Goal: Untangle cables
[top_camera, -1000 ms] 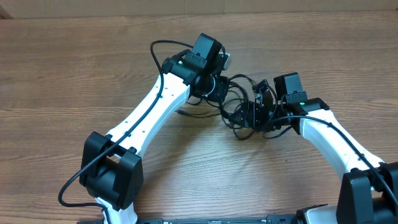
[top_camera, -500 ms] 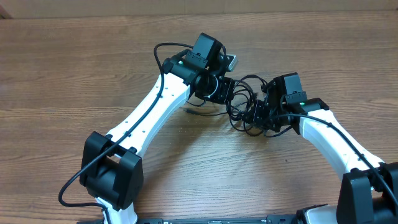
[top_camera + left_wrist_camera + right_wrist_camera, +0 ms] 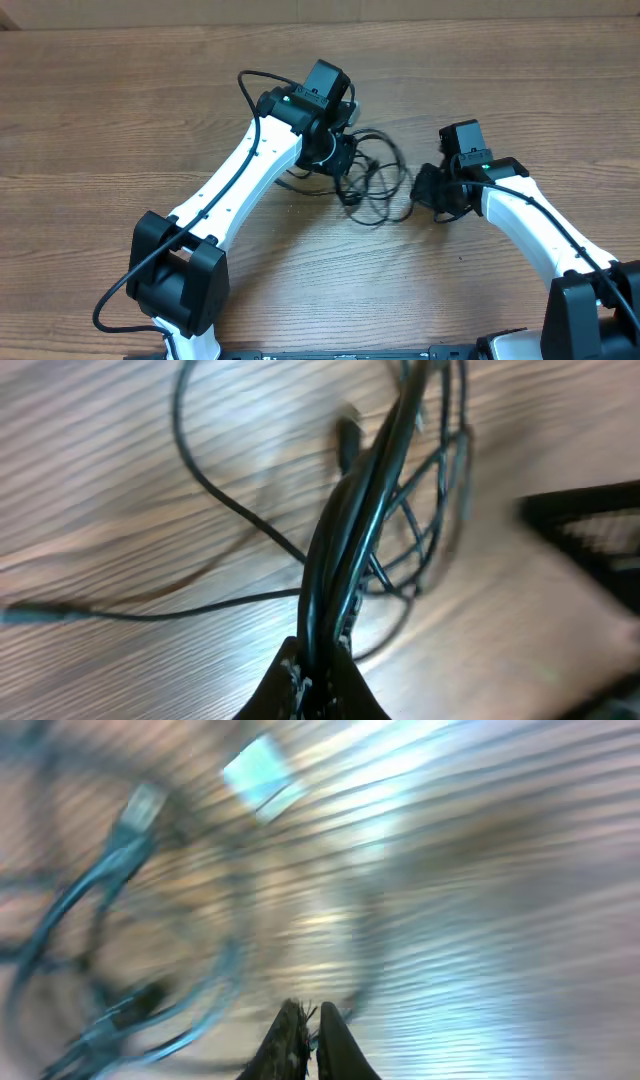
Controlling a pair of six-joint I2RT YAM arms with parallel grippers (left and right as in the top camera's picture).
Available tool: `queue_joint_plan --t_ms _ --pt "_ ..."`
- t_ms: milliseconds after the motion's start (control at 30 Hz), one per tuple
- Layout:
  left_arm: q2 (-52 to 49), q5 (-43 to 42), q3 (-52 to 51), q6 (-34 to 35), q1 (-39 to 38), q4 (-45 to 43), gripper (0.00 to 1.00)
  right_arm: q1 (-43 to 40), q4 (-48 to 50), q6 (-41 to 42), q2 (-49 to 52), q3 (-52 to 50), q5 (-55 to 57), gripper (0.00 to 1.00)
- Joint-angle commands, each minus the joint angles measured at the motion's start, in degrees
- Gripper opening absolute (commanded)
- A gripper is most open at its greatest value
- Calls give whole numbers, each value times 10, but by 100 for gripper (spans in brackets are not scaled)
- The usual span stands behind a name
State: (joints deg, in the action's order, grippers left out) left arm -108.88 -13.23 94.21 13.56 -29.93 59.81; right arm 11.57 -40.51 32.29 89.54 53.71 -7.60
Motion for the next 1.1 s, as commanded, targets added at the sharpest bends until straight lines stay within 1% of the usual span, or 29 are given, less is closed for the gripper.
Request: queue_joint_plan --t_ms 0,100,167,267,367,533,733,933,1067 --pt "3 144 7 26 6 15 4 -20 -2 35 -1 4 115 4" --pt "3 209 7 55 16 31 4 -47 -5 35 -1 10 114 4" --pt "3 227 7 78 28 38 5 -66 -14 34 -2 20 114 4" --pt "3 225 7 88 49 40 4 -92 -39 32 -2 44 114 4" --pt "3 224 7 87 66 40 4 -106 -58 5 -2 67 113 4" --pt "3 237 7 88 79 42 4 -110 -79 -13 -2 87 119 4" --pt "4 244 10 123 90 63 4 -111 -79 -13 -2 107 138 4" --pt "8 236 12 122 90 65 4 -115 -132 -22 -2 178 140 4" --pt "8 196 12 95 89 66 4 -115 -173 -35 -2 222 150 4"
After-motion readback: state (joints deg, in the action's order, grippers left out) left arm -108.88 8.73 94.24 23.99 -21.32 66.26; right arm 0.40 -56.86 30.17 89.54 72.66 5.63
